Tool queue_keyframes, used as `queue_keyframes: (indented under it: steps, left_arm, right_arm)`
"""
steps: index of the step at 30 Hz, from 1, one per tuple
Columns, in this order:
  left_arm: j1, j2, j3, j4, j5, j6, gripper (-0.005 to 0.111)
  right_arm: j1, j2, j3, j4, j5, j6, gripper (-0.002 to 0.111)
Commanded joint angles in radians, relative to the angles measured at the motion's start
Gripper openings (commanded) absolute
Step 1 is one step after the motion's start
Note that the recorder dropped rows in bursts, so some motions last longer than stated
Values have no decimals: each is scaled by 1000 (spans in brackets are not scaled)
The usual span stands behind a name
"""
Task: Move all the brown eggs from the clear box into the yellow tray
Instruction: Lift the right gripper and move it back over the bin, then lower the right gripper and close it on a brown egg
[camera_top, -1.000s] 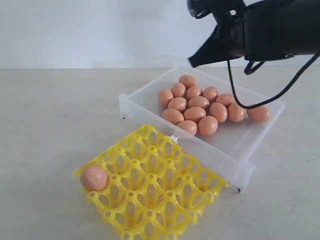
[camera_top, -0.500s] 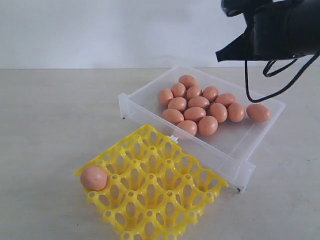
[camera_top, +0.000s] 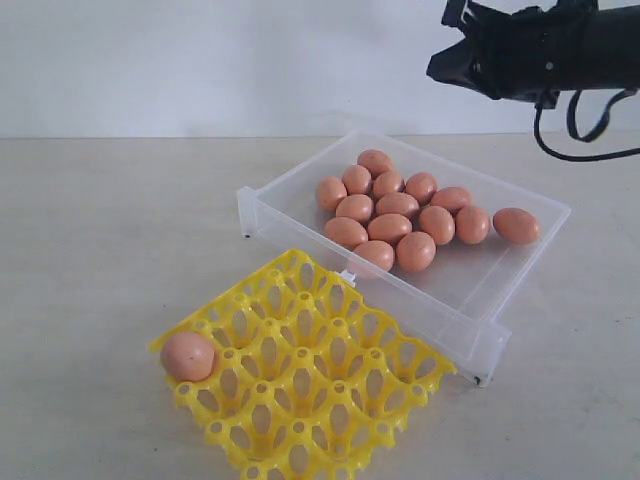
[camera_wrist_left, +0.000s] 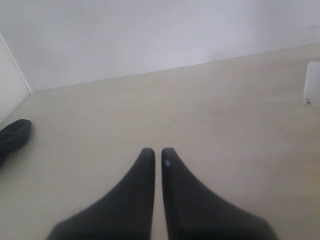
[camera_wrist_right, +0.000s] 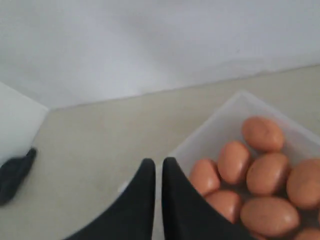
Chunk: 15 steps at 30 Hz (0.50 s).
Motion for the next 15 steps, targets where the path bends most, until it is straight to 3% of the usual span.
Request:
queue_keyframes:
  steps: [1,6,8,13,14,15]
  left_arm:
    - [1,-3,3,1,0,-8,4]
    - [1,-3,3,1,0,-8,4]
    - [1,-3,3,1,0,-8,4]
    - [1,-3,3,1,0,-8,4]
    - [1,-3,3,1,0,-8,4]
    - [1,-3,3,1,0,-8,4]
  right_arm:
    - [-45,-5,-16,-469,122,332,0]
    - [41,-5,-69,-1309,161,853,0]
    - [69,-5,-83,-1416,149,977,0]
    - [147,48,-188,-1552,181,995,1]
    - [147,73,-218,-1560,208,1002,5]
    - [144,119,-285,-1562,269,1002,17]
